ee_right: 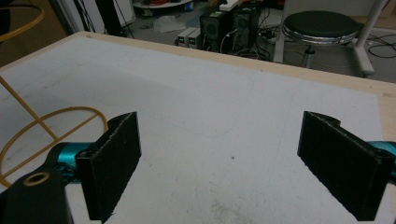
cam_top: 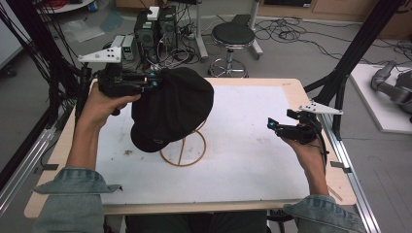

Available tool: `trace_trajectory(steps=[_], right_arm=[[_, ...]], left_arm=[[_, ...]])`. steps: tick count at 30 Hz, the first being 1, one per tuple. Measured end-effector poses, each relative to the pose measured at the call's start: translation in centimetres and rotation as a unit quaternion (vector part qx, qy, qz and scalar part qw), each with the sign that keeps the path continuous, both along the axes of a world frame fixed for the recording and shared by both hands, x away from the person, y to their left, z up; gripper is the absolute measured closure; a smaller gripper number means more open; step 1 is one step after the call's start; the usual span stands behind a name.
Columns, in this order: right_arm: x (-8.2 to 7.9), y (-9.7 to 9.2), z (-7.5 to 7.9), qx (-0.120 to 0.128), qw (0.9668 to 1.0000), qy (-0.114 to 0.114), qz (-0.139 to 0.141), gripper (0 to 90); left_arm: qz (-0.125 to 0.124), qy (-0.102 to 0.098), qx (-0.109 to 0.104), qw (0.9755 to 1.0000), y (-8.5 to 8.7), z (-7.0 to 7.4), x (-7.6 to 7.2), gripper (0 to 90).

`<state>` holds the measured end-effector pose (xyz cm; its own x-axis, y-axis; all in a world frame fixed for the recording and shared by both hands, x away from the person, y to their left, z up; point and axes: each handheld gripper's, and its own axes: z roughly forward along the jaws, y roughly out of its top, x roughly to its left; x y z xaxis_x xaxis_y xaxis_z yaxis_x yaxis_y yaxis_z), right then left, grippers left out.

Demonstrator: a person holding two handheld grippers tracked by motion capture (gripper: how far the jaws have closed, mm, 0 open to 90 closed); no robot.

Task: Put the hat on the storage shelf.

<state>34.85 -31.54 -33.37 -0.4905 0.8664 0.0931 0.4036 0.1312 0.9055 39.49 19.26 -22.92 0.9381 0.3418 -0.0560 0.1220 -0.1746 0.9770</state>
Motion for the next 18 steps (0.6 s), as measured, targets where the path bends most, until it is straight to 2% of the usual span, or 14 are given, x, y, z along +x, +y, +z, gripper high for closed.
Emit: trace_trajectory(steps=[8,18], right_arm=[[0.0,0.0,0.0,0.001,1.0000,-0.003,0.002,13.2],[0.0,0.1,0.0,0.001,1.0000,0.000,0.001,13.1]], left_arm=[[-0.004,0.009,-0.006,0.9999,0.0,-0.9,0.1,79.2],[0.004,-0.001,0.018,0.9998,-0.3,-1.6,-0.2,74.6]])
